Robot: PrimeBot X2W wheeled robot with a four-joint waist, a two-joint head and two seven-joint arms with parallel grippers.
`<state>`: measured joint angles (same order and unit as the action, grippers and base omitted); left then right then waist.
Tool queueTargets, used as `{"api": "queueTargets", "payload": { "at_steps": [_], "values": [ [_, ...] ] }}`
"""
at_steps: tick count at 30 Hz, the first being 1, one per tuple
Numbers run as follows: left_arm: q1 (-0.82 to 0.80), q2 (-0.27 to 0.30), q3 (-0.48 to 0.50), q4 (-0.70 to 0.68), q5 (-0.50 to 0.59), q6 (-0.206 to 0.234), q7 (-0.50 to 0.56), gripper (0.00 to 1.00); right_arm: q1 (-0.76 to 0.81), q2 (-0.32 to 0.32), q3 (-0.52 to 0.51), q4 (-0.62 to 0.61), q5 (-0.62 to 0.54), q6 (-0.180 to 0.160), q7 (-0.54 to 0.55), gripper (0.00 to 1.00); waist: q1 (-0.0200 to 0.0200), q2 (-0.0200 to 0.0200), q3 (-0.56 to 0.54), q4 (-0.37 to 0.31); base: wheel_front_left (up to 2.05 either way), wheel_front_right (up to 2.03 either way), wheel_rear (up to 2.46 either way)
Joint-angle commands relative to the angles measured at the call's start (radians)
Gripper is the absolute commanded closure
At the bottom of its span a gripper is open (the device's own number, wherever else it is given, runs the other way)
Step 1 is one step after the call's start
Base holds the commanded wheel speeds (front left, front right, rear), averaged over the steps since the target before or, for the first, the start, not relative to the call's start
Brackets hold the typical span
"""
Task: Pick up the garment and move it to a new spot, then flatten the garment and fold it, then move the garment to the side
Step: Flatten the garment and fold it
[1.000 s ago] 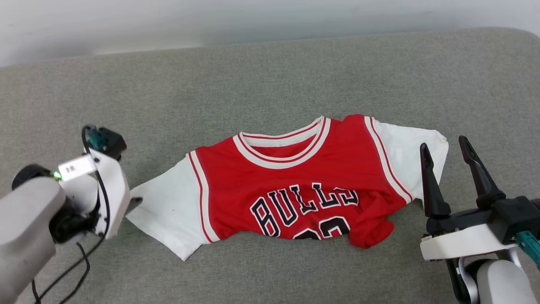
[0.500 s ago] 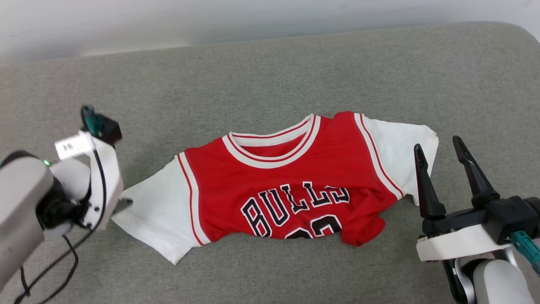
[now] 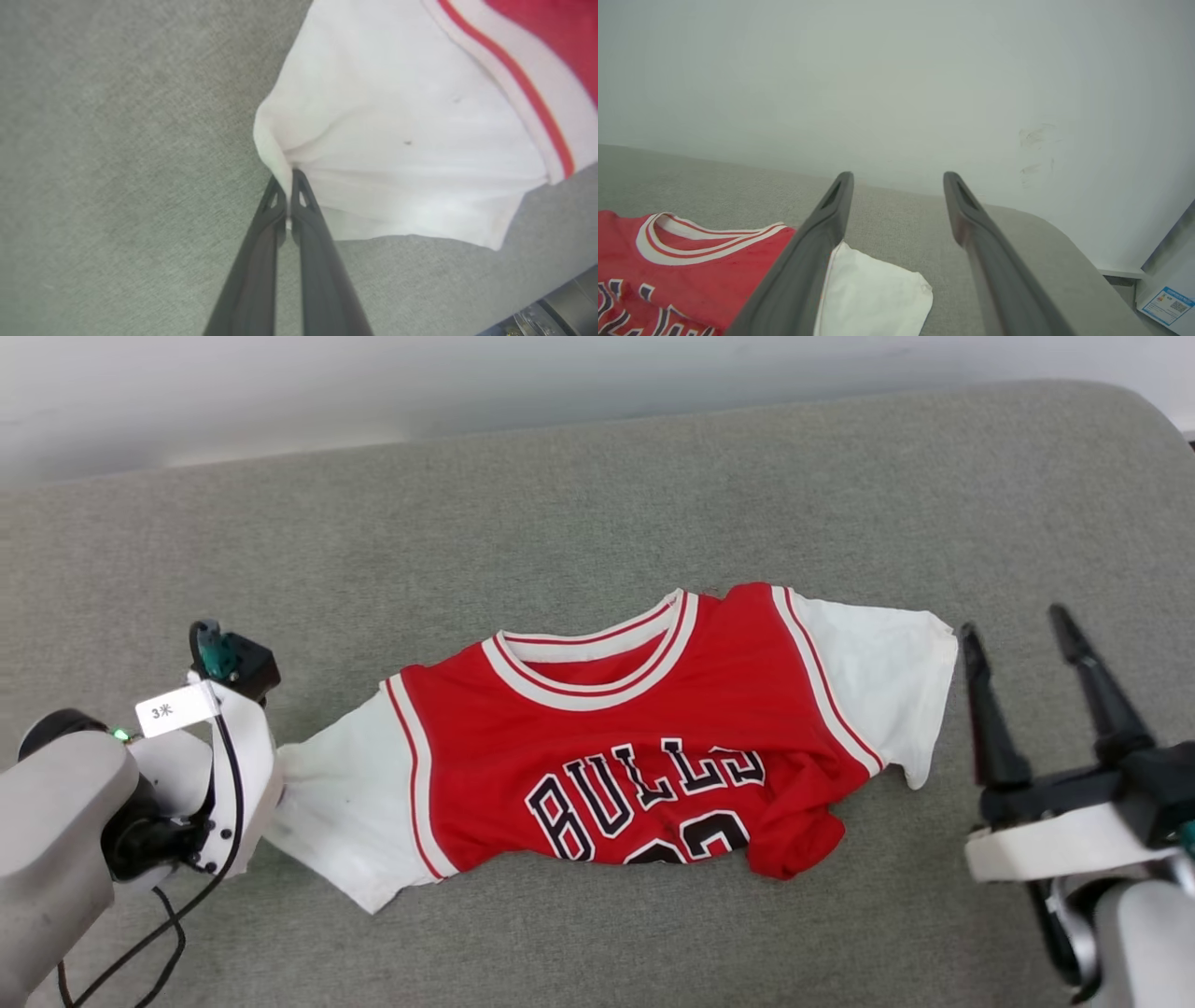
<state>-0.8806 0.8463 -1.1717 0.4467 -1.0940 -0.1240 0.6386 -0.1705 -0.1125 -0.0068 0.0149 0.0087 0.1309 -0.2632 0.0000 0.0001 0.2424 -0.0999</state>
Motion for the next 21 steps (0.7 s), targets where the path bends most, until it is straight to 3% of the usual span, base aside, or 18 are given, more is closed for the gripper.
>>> {"api": "queueTargets", "payload": {
  "at_steps": [1,5,8,15,21],
  "values": [
    [-0.013,0.010,0.010,-0.013,0.011,-0.003,-0.027,1.00,-0.034,-0.033,-0.010,-0.008,-0.009,0.000,-0.002,0.00,0.0000,-0.0001,-0.014,0.013,0.00,0.00,0.00],
    [-0.030,0.037,0.019,-0.070,0.029,-0.003,-0.072,1.00,-0.116,-0.123,-0.017,-0.026,-0.017,0.000,0.058,0.00,0.0000,-0.0001,-0.027,0.034,0.00,0.00,0.00],
    [-0.043,0.055,0.029,-0.120,0.042,-0.004,-0.103,1.00,-0.194,-0.220,0.018,-0.027,0.014,0.000,0.161,0.00,0.0000,-0.0001,-0.023,0.051,0.00,0.00,0.00],
    [-0.060,0.087,0.042,-0.230,0.083,0.022,-0.144,1.00,-0.405,-0.477,0.259,0.044,0.270,-0.001,0.604,0.00,0.0000,-0.0001,0.022,0.085,0.00,0.00,0.00],
    [-0.086,0.085,0.054,-0.290,0.111,0.037,-0.168,1.00,-0.550,-0.629,0.457,0.107,0.551,-0.001,1.033,0.00,0.0000,-0.0001,0.086,0.121,0.00,0.00,0.00]
  ]
}}
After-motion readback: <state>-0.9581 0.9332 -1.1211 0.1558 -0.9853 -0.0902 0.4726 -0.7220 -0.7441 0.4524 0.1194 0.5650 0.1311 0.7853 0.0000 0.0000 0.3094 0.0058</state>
